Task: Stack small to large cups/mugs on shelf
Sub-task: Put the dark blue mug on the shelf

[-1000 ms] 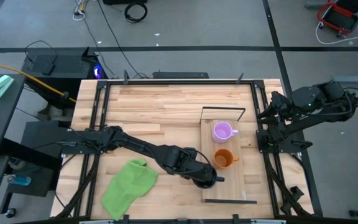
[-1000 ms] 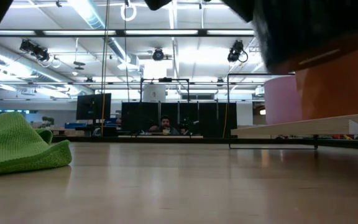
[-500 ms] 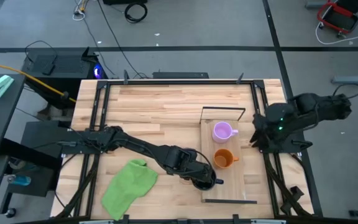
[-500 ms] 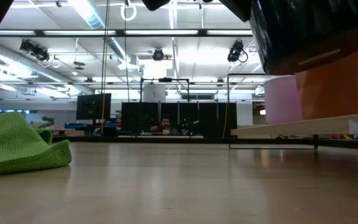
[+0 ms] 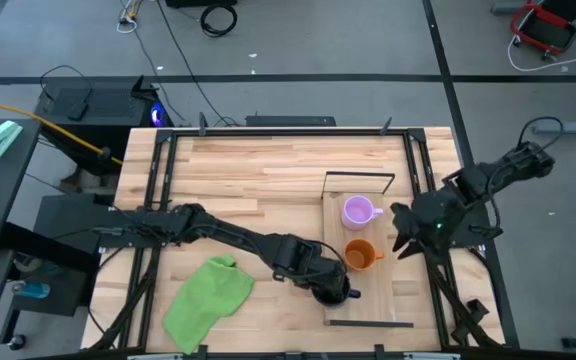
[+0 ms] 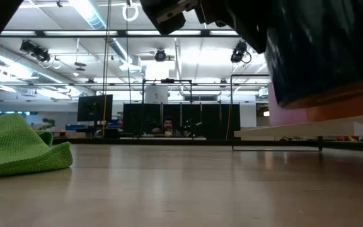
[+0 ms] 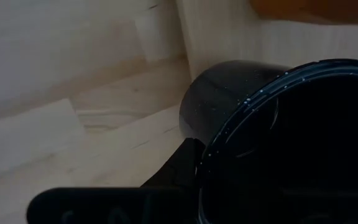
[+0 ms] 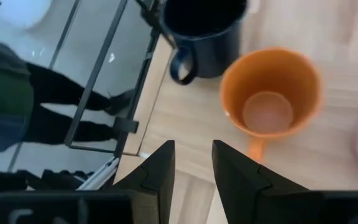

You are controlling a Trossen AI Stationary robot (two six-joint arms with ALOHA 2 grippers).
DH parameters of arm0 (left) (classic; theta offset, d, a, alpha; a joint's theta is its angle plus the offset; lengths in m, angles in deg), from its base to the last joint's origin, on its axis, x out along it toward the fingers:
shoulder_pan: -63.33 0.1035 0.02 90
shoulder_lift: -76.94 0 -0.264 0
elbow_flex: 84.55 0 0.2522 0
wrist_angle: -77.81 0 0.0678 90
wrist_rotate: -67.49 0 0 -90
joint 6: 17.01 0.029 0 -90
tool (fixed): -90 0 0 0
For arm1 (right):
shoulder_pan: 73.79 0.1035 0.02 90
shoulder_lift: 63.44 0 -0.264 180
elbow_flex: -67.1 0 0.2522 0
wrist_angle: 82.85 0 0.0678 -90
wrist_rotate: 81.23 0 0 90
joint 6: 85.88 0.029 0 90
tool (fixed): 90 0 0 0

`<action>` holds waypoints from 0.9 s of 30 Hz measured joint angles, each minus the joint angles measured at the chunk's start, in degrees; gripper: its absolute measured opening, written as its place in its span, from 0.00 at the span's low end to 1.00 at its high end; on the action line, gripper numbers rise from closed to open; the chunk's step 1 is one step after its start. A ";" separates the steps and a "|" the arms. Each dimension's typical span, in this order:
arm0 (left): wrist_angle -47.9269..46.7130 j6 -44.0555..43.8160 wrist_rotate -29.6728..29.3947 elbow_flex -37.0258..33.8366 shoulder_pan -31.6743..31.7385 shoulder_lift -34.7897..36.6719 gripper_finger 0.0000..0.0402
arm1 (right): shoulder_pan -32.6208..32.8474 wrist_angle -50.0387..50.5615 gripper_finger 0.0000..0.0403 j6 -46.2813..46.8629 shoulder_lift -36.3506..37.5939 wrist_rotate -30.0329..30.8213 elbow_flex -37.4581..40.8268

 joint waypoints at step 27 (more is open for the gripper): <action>-0.85 0.00 -0.03 0.03 -0.04 -1.62 0.06 | 7.56 -4.88 0.28 0.82 -7.20 5.31 -0.02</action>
